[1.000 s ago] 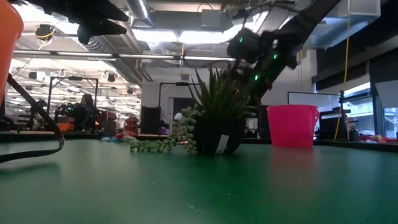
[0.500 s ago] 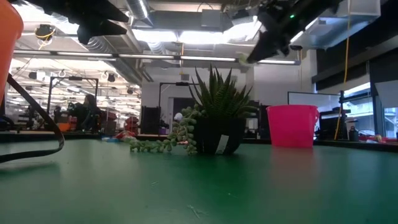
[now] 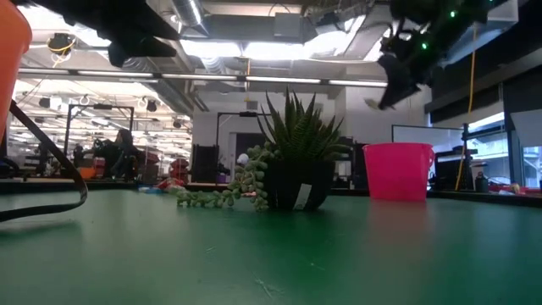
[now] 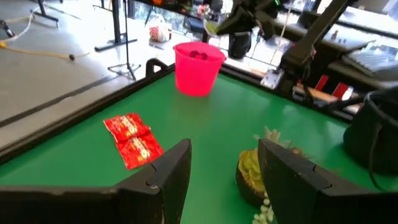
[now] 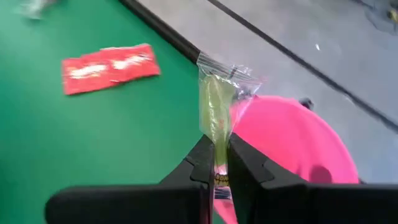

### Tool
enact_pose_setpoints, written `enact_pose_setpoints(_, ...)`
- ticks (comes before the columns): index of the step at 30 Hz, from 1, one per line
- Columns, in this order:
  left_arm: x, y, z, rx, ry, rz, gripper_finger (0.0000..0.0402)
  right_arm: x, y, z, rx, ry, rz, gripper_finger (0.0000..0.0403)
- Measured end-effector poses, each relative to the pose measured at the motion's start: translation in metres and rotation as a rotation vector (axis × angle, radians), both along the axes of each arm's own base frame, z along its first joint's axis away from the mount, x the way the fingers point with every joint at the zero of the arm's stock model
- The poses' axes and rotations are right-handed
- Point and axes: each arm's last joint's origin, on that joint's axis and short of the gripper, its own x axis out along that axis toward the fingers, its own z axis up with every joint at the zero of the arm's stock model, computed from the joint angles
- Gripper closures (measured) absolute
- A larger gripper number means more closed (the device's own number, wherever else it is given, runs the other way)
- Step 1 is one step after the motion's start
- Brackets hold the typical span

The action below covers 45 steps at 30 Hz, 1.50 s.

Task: Sort candy
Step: Put the green gummy into the pink bucket, then put the red candy into the orange bucket

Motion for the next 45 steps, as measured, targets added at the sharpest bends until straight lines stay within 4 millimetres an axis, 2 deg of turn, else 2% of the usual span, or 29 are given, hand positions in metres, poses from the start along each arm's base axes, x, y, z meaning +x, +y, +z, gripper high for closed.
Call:
enact_pose_setpoints(8, 0.006, -0.001, -0.005, -0.012, 0.025, 0.008, 0.0223, -0.036, -0.026, -0.013, 0.094, -0.068, -0.138, 0.0372)
enact_pose_setpoints(15, 0.007, -0.001, -0.006, -0.013, 0.030, 0.017, 0.0223, -0.049, -0.037, -0.021, 0.144, -0.079, -0.184, 0.0370)
enact_pose_setpoints(18, 0.007, -0.001, -0.006, -0.015, 0.029, 0.018, 0.0223, -0.048, -0.037, -0.021, 0.137, -0.085, -0.177, 0.0352)
enact_pose_setpoints(25, 0.007, -0.001, -0.006, -0.032, 0.021, 0.023, 0.0223, -0.047, -0.038, -0.019, 0.119, -0.109, -0.171, 0.0268)
enact_pose_setpoints(29, 0.007, -0.001, -0.006, -0.032, 0.021, 0.023, 0.0223, -0.045, -0.038, -0.017, 0.128, -0.140, -0.145, 0.0236)
enact_pose_setpoints(41, 0.007, -0.001, -0.006, -0.035, 0.020, 0.024, 0.0223, -0.044, -0.040, -0.015, 0.108, -0.159, -0.168, 0.0223)
enact_pose_setpoints(45, 0.007, -0.001, -0.006, -0.035, 0.020, 0.025, 0.0223, -0.038, -0.041, -0.008, 0.118, -0.286, -0.088, 0.0223)
